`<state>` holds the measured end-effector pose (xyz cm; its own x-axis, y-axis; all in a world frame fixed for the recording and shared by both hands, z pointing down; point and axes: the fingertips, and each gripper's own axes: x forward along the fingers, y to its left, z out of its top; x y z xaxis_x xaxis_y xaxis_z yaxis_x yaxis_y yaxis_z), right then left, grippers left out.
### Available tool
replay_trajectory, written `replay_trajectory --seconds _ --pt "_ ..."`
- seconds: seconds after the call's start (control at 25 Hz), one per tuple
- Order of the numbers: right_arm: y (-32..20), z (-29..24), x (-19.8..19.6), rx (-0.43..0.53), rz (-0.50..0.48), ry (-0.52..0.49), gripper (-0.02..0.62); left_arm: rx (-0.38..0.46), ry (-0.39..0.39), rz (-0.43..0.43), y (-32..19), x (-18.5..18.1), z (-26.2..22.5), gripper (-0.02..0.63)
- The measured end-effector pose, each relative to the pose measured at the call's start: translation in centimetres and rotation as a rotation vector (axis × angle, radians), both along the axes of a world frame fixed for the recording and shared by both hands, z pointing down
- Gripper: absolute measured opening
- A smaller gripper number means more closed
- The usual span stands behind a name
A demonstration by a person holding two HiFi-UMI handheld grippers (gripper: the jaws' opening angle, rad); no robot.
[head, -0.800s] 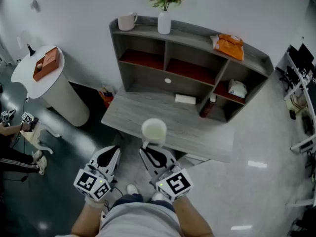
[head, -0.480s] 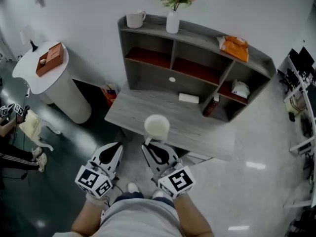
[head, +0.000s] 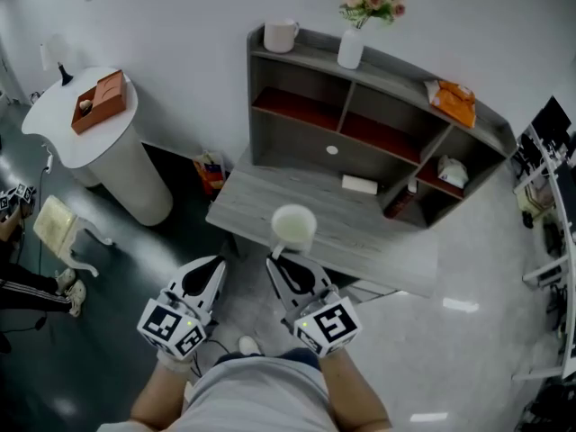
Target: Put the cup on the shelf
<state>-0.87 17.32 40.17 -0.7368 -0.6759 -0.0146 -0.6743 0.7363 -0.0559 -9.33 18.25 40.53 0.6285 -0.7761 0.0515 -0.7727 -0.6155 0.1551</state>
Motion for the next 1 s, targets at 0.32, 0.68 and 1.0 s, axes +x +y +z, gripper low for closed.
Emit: replay_trajectory --seconds 0.32,0.68,1.0 --pt "-3.0 0.2 -4.4 0.004 -0.012 -0.02 0.034 -0.013 0.0 -0.014 -1.9 -4.4 1.3 0.017" --pt "-11.0 1.4 -5.1 -0.009 -0.082 -0.01 0.034 -0.045 -0.012 -0.088 -8.9 -5.2 2.5 0.017" --pt "-21.3 2.0 -3.7 -0.024 -0.14 -0.033 0.035 -0.045 -0.023 -0.172 -18.7 -4.0 2.1 0.017"
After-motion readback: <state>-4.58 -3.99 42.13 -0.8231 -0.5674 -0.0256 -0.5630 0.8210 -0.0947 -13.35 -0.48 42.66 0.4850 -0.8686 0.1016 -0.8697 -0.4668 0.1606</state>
